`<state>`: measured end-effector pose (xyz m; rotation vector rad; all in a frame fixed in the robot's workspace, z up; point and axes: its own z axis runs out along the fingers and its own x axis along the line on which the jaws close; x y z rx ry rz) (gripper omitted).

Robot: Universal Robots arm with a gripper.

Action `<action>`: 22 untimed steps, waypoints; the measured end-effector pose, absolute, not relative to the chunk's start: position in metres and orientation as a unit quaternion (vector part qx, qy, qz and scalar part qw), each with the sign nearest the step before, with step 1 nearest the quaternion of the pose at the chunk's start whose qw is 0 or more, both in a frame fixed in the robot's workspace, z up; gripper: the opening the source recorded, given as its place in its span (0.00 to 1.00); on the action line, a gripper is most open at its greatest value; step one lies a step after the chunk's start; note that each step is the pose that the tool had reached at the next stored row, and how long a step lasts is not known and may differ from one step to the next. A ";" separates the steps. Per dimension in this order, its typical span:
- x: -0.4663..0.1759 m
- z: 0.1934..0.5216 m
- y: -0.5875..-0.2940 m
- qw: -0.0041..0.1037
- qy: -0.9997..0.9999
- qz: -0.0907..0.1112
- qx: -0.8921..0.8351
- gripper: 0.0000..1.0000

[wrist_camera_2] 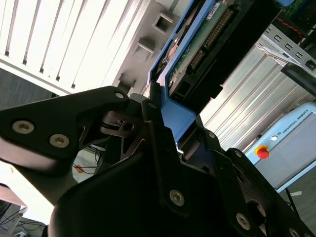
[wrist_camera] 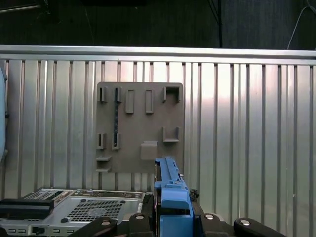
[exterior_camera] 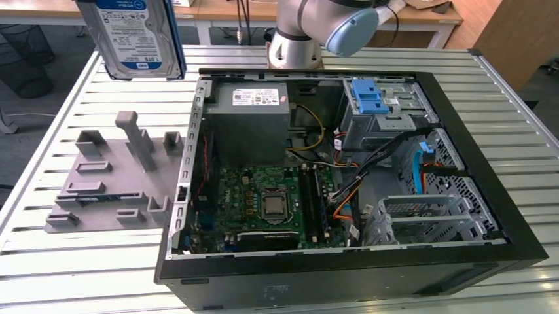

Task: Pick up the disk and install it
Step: 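Pick up the disk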

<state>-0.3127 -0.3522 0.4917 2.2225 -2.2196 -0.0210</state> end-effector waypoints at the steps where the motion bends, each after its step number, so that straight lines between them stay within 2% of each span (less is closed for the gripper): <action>1: -0.313 0.492 -0.354 0.000 -0.707 -0.007 0.708 0.36; 8: -0.311 0.492 -0.364 0.000 -0.707 -0.007 0.708 0.36; 22: -0.296 0.492 -0.364 0.000 -0.707 -0.007 0.708 0.36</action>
